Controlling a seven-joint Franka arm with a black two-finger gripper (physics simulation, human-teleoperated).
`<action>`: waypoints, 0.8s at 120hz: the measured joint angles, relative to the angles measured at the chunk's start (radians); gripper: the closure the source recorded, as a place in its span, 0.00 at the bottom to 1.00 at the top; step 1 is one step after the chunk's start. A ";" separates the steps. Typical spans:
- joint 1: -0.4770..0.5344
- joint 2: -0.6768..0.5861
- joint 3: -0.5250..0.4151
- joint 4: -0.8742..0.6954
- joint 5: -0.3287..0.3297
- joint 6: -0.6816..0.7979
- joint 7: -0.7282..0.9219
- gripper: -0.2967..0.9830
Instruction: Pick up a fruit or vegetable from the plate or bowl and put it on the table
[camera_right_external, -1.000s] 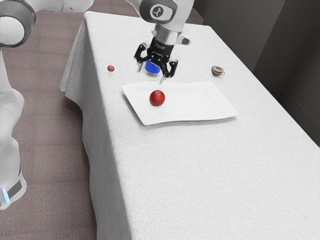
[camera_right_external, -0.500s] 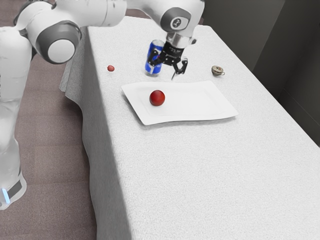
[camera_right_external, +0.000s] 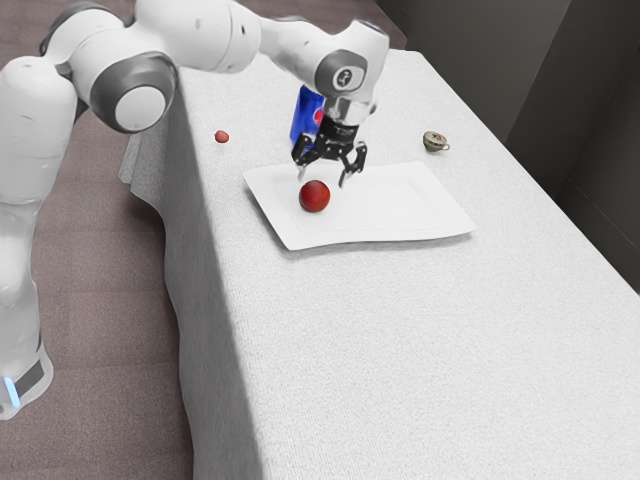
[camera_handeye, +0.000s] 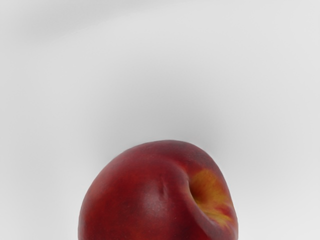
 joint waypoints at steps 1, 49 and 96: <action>0.000 0.000 0.000 -0.003 -0.001 0.002 -0.001 0.23; 0.014 0.012 0.000 -0.077 -0.042 0.084 -0.028 0.23; 0.021 0.027 0.000 -0.132 -0.078 0.151 -0.033 0.23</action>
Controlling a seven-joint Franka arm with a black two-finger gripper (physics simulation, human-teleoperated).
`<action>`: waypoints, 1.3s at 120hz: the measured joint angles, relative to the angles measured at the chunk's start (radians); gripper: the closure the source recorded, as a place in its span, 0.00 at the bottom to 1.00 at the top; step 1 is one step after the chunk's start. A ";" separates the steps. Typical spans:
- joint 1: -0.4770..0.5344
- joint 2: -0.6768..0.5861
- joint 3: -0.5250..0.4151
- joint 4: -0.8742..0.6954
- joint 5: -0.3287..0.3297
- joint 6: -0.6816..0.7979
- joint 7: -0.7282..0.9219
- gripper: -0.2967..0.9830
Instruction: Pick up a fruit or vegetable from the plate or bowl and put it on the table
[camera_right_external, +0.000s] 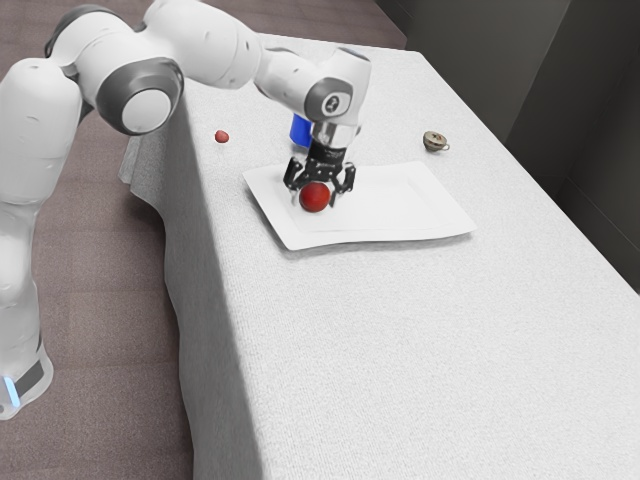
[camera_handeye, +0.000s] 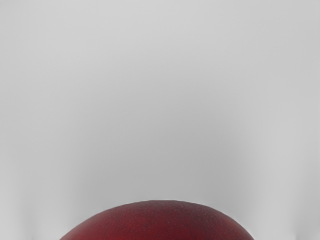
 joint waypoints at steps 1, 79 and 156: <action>0.000 0.000 0.000 0.000 -0.001 0.001 0.000 0.23; -0.139 -0.188 -0.022 -0.007 0.098 0.006 -0.038 0.59; -0.309 -0.220 -0.344 0.009 0.123 0.017 -0.236 0.28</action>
